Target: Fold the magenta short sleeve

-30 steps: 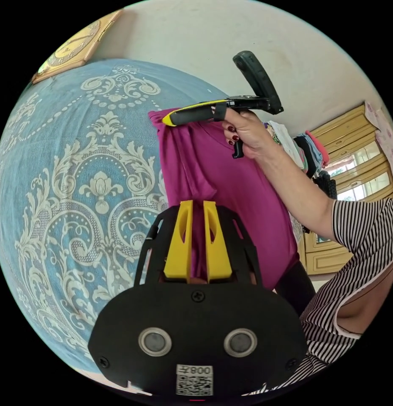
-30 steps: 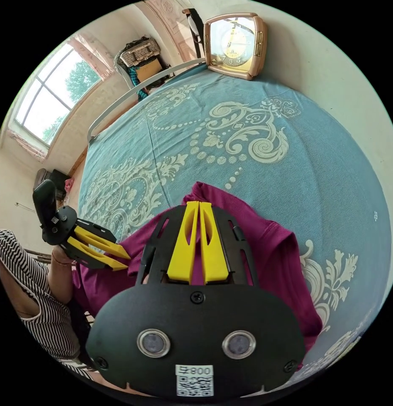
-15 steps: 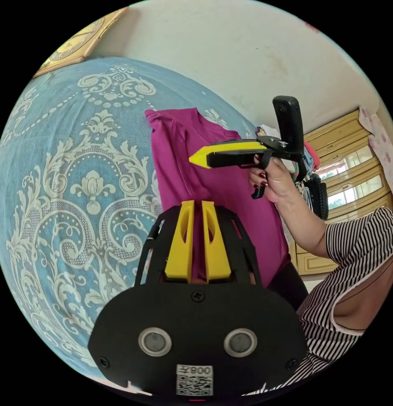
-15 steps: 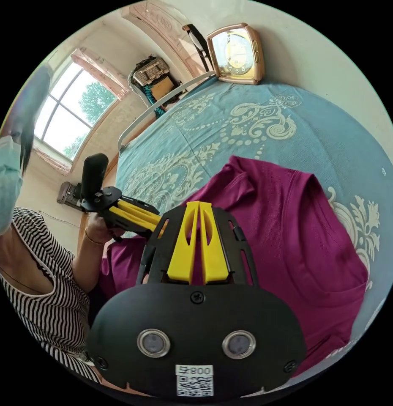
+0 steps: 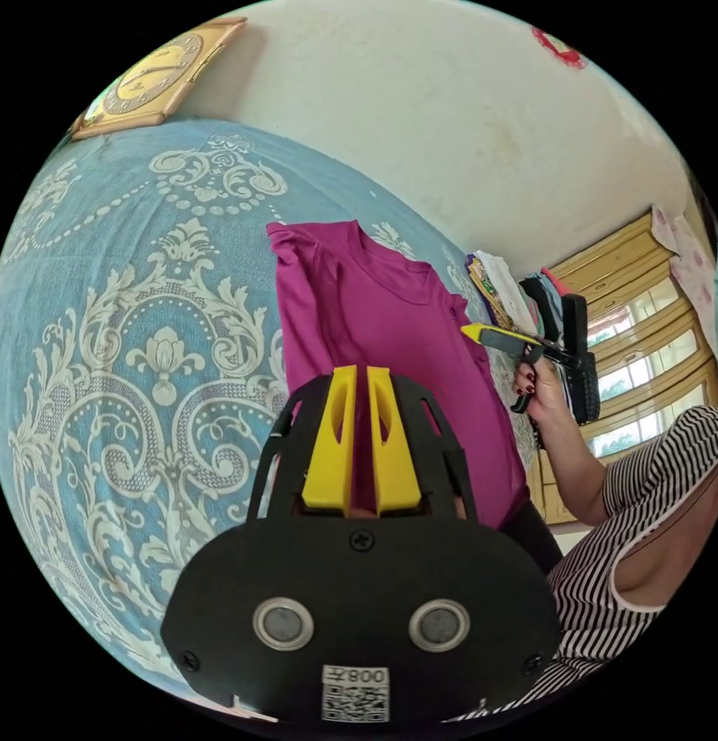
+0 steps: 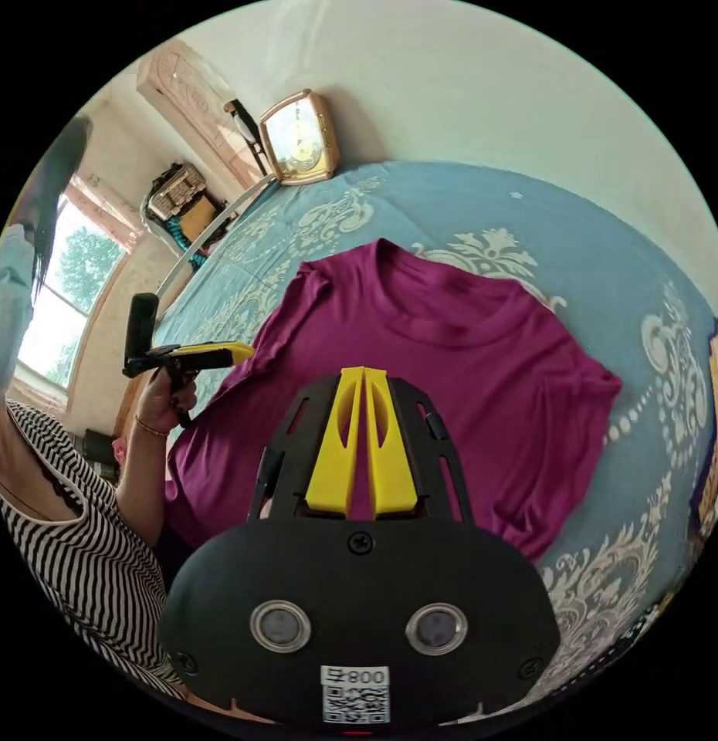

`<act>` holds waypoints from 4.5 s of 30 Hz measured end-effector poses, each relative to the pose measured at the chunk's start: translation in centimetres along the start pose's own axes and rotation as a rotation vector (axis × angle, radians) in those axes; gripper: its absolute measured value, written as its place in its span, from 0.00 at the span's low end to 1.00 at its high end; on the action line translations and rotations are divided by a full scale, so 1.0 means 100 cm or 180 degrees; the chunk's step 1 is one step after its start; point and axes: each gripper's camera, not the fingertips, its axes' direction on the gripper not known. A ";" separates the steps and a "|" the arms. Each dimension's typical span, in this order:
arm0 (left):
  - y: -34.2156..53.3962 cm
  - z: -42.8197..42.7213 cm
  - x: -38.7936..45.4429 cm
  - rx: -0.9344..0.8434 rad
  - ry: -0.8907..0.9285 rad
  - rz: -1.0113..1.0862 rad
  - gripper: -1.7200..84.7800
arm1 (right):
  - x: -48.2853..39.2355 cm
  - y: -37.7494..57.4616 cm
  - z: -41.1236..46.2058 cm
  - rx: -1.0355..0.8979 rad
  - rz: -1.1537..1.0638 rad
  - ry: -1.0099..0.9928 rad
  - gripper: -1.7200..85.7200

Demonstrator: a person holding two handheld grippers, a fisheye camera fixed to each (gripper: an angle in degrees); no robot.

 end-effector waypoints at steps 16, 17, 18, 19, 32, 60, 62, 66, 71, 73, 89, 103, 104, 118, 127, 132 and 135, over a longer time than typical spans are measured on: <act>0.064 -0.045 0.041 0.0254 -0.0307 -0.0041 0.03 | 0.084 0.175 -0.087 0.0191 0.0829 0.0460 0.02; 0.068 -0.040 0.040 0.0106 -0.0342 -0.0066 0.03 | 0.084 0.184 -0.089 0.0179 0.0812 0.0517 0.02; 0.072 -0.036 0.040 -0.0020 -0.0445 -0.0106 0.03 | 0.088 0.194 -0.085 0.0073 0.0840 0.0564 0.02; 0.075 -0.036 0.041 -0.0037 -0.0455 -0.0082 0.02 | 0.092 0.198 -0.081 -0.0015 0.0873 0.0552 0.02; 0.173 -0.115 0.043 0.0510 -0.0083 -0.0169 0.05 | 0.074 0.315 -0.170 0.0249 0.0903 0.0657 0.02; 0.557 -0.153 -0.014 -0.0452 0.1302 -0.1933 0.16 | 0.144 0.818 -0.266 0.0109 0.2548 -0.1136 0.11; 0.567 -0.152 -0.010 -0.0432 0.1378 -0.1939 0.16 | 0.147 0.830 -0.260 0.0049 0.2577 -0.1236 0.12; 0.584 -0.154 0.002 -0.0464 0.1334 -0.1882 0.16 | 0.146 0.840 -0.245 -0.0014 0.2616 -0.1429 0.13; 0.605 -0.160 0.008 -0.0464 0.1311 -0.1877 0.15 | 0.144 0.842 -0.224 -0.0283 0.2764 -0.1358 0.14; 0.614 -0.162 0.011 -0.0453 0.1302 -0.1869 0.15 | 0.145 0.850 -0.220 -0.0249 0.2921 -0.1408 0.15; 0.669 -0.200 0.030 -0.0270 0.1378 -0.1761 0.06 | 0.122 0.878 -0.222 -0.0415 0.3086 -0.1045 0.05; 0.739 -0.280 0.026 -0.0004 0.1797 -0.1659 0.05 | 0.154 0.928 -0.282 -0.0123 0.2378 -0.2308 0.03; 0.750 -0.275 0.020 -0.0042 0.1831 -0.1755 0.05 | 0.161 0.935 -0.269 -0.0206 0.2421 -0.2371 0.03; 0.789 -0.280 0.005 -0.0042 0.1922 -0.1986 0.05 | 0.145 0.980 -0.225 -0.0181 0.2928 -0.2417 0.12; 0.793 -0.290 -0.003 -0.0066 0.1964 -0.1973 0.05 | 0.116 0.958 -0.215 -0.0461 0.2808 -0.1894 0.09; 0.788 -0.306 -0.003 -0.0013 0.1977 -0.1859 0.05 | 0.117 0.962 -0.234 -0.0321 0.2634 -0.1978 0.05; 0.780 -0.323 -0.001 0.0091 0.1993 -0.1709 0.05 | 0.118 0.966 -0.257 -0.0105 0.2498 -0.2089 0.04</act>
